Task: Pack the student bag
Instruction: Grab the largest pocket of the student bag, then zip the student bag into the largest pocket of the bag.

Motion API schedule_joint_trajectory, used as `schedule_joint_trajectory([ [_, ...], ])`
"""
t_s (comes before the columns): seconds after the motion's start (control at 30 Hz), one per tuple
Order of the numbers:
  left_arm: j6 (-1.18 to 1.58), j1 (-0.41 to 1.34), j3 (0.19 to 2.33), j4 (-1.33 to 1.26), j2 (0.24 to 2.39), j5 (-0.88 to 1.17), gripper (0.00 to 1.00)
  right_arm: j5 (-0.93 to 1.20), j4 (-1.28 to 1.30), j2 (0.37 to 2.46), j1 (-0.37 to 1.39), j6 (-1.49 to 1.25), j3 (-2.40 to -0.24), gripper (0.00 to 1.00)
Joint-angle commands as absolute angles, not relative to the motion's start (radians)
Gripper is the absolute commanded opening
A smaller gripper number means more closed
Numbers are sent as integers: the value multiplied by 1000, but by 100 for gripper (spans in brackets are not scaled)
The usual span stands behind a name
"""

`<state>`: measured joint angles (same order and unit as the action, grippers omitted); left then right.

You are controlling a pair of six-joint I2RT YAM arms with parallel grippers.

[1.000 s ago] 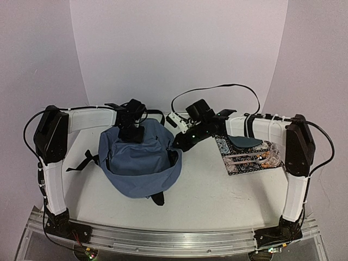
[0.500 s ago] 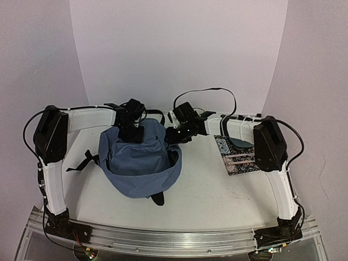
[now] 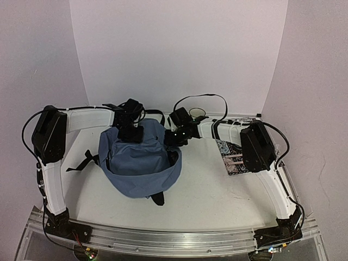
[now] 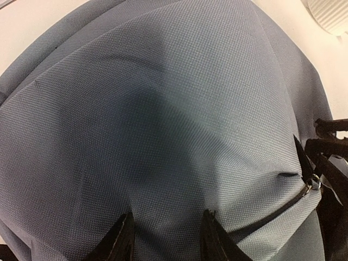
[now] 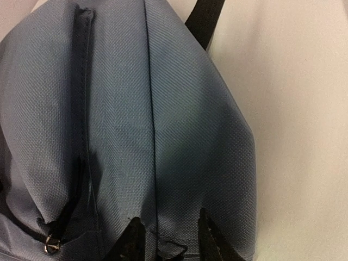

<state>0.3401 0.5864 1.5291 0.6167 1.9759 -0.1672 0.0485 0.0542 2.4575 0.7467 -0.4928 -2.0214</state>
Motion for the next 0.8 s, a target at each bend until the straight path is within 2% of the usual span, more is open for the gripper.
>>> schedule_joint_trajectory([
  [0.0,341,583,1484,680,2003,-100,41,76,71,2465,743,-502,-2063,19],
  [0.07,339,583,1486,680,2007,-106,41,95,71,2441,742,-495,-2036,6],
  [0.13,339,583,1491,680,2013,-110,41,113,67,2394,743,-490,-1995,0],
  [0.43,354,582,1513,681,2059,-136,39,192,29,2084,767,-400,-1682,0],
  [0.77,402,563,1596,681,2145,-131,37,234,30,1818,896,-375,-1373,0],
])
